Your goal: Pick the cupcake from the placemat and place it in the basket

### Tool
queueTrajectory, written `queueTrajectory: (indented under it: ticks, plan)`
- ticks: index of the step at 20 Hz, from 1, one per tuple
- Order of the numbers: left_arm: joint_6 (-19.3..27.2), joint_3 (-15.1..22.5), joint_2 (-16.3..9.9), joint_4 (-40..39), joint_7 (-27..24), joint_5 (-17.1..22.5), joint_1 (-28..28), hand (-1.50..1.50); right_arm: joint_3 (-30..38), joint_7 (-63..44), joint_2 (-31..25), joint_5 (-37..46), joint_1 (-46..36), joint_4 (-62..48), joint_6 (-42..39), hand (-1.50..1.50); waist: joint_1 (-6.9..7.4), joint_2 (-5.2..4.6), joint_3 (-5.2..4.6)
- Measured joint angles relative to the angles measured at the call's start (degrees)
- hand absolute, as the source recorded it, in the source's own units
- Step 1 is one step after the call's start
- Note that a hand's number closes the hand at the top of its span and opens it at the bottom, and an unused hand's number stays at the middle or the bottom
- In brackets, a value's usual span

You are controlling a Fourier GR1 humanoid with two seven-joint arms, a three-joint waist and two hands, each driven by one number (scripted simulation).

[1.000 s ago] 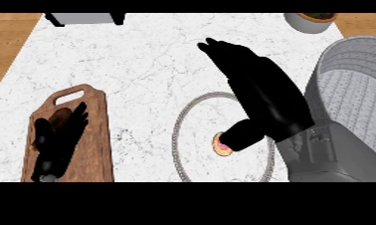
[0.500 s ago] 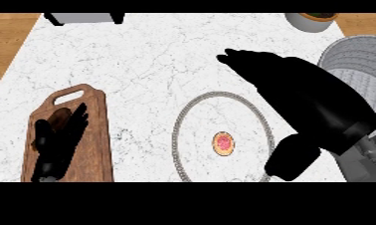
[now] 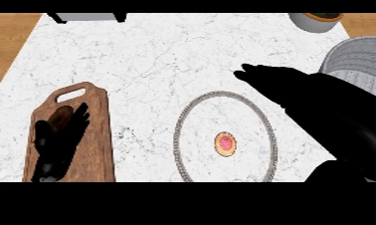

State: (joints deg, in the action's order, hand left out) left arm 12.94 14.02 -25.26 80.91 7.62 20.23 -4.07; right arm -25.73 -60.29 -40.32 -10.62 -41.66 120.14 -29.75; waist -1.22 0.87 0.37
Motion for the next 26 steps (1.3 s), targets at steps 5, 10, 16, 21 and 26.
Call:
queueTrajectory:
  ticks: [5,10,16,21,26]
  plan:
    - [-0.05,0.20,0.77,0.21,-0.16,-1.05,0.04,0.00,-2.87,0.14,1.42,3.85,3.07,1.33,1.92,-1.50,0.63,-0.23,0.06]
    - [-1.08,-0.29,1.17,-0.40,-0.04,-1.27,0.39,0.00,-6.19,0.97,4.62,9.87,5.53,0.87,3.77,-1.50,0.96,-0.31,0.16]
    - [-2.08,-1.12,1.14,-0.67,0.88,-1.33,0.83,0.00,-11.26,3.44,7.66,18.51,8.46,-4.05,4.70,-1.50,1.31,-0.42,0.23]
    - [-2.22,-1.56,1.30,0.13,2.08,-1.87,0.64,0.00,-13.53,5.69,9.99,24.36,11.90,-7.23,5.49,-1.50,1.31,-0.44,0.22]
    - [-2.74,-1.97,1.90,1.03,1.34,-2.38,-0.56,0.00,-14.70,9.32,11.10,29.77,15.96,-9.72,6.99,-1.50,1.28,-0.46,0.21]
